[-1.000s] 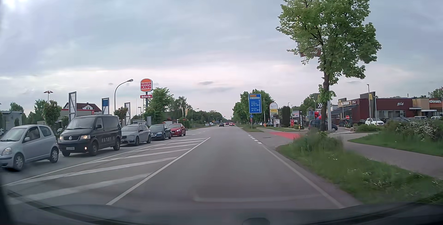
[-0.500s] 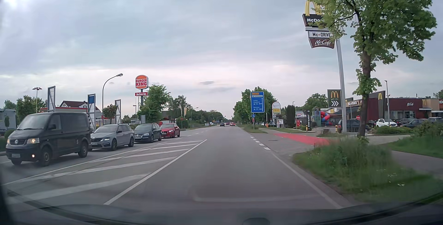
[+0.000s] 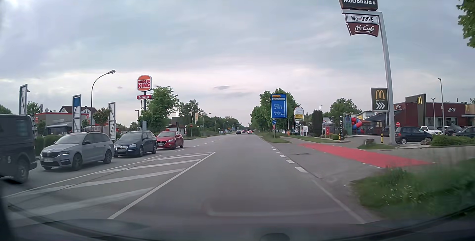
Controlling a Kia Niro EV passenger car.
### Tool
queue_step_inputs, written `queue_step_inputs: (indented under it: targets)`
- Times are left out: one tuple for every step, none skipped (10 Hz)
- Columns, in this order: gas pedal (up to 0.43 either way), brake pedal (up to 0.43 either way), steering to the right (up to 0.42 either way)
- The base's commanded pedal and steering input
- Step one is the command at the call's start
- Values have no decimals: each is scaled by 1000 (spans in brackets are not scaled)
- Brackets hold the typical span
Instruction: Follow the waypoints while adhering to traffic rules and regulations
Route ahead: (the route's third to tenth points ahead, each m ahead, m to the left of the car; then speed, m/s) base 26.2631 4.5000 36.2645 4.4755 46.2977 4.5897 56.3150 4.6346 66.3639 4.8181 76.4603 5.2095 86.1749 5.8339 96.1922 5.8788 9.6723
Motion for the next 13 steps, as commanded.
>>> queue_step_inputs:
  targets:
    - [370,0,-1]
    - [370,0,-1]
    - [358,0,0]
    - [350,0,0]
    - [350,0,0]
    - [331,0,0]
    - [319,0,0]
    - [311,0,0]
    - [299,0,0]
    - [287,0,-1]
    - [287,0,-1]
    - [280,0,-1]
    - [268,0,-2]
